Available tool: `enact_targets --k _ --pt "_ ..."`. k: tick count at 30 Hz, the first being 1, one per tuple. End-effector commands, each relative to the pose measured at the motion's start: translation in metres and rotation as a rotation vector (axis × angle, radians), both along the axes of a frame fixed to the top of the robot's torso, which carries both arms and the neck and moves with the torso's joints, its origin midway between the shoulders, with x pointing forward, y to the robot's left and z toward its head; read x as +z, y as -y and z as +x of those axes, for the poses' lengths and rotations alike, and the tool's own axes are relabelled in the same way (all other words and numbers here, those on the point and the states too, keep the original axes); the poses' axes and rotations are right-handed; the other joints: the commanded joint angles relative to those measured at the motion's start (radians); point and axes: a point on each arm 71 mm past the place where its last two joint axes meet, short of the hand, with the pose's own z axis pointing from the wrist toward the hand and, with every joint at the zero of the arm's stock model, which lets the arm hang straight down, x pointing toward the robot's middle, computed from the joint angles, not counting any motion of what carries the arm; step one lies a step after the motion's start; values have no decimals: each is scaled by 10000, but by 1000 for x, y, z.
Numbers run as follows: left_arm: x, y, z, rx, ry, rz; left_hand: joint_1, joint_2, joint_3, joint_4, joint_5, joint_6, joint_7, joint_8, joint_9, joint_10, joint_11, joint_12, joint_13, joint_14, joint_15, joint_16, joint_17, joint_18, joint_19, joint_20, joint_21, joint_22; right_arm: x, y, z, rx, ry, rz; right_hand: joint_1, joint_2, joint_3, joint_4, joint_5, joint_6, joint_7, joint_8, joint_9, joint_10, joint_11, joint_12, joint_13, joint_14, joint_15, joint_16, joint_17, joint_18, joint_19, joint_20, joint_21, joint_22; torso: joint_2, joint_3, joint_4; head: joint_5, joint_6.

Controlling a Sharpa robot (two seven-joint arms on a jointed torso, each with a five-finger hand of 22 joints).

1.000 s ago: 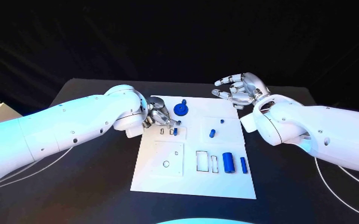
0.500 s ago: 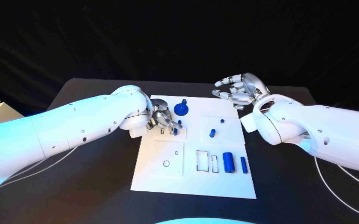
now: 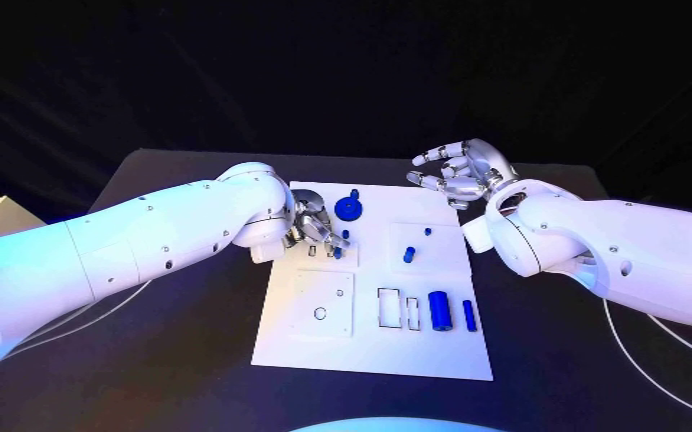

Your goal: Assemble the parts on the task board

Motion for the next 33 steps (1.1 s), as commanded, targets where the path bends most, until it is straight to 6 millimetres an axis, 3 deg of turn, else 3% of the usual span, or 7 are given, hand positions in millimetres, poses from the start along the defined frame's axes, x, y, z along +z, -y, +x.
enact_targets --k 1,11,18,21,25,29,33 --pt "0 3 -1 -243 -219 36 194 22 111 -29 0 -88 -15 43 55 -22 -54 -37 11 790 -78 -51 1870 -85 4 -65 -39 17 0 -2 0 185 -8 -33 15 -4 31 59 47 -60 4 40 10 10 -3 19 1254 828 -18 -73 1743 82 55 -5 6 172 -2 4 -31 28 5" --pt "-2 5 -1 -289 -338 23 746 56 394 -73 -5 -120 -42 60 257 -26 -78 -33 50 806 -96 -37 1923 -97 40 -71 -18 82 0 -2 0 190 -49 -28 15 -4 31 59 47 -60 4 40 10 10 -3 19 1254 828 -18 -73 1743 82 55 -5 6 172 -11 6 19 -10 -16" --pt "-3 6 -1 -248 -390 -74 1341 180 937 -193 -2 -46 -137 137 467 18 -163 -11 127 824 -167 -22 1979 -104 67 -104 0 133 0 -3 0 203 -75 -16 21 5 44 60 64 -56 2 49 12 21 -5 28 1261 826 -20 -78 1734 81 61 -7 8 174 -8 5 -5 33 -28" --pt "-3 7 -1 -227 -394 -139 1741 234 1638 -363 6 -72 -197 192 682 39 -232 -37 148 835 -238 -16 2009 -107 75 -161 6 156 0 -3 0 203 -87 -10 21 5 44 60 64 -56 2 49 12 21 -5 28 1261 826 -20 -78 1734 81 61 -7 8 174 -9 1 -9 48 -37" --pt "-3 7 -1 -166 -402 -252 1886 24 3158 -775 23 -182 -208 316 1118 99 -280 -86 185 856 -274 -2 2069 -111 80 -213 10 186 -1 -3 0 204 -100 -8 24 7 50 60 72 -55 1 53 12 29 -6 36 1268 826 -21 -79 1734 80 63 -8 8 175 -8 3 4 44 -40" --pt "-2 6 -1 -14 -400 -421 1408 -275 4928 -1428 -1 -302 -193 612 1788 215 -250 -141 212 878 -246 15 2136 -113 80 -206 14 210 -1 -2 0 201 -114 -8 30 13 65 60 100 -53 -2 61 14 27 -7 32 1263 823 -24 -86 1718 83 61 -10 -10 165 -12 4 8 65 -32" --pt "-1 2 -1 179 -389 -606 1004 -421 5646 -1855 38 -292 -200 737 2139 300 -262 -136 271 902 -251 35 2201 -119 106 -206 32 253 -1 -2 0 173 -126 -6 32 13 70 59 116 -53 -3 63 14 29 -8 34 1263 822 -25 -88 1714 85 59 -11 -18 160 -10 3 10 67 -12"
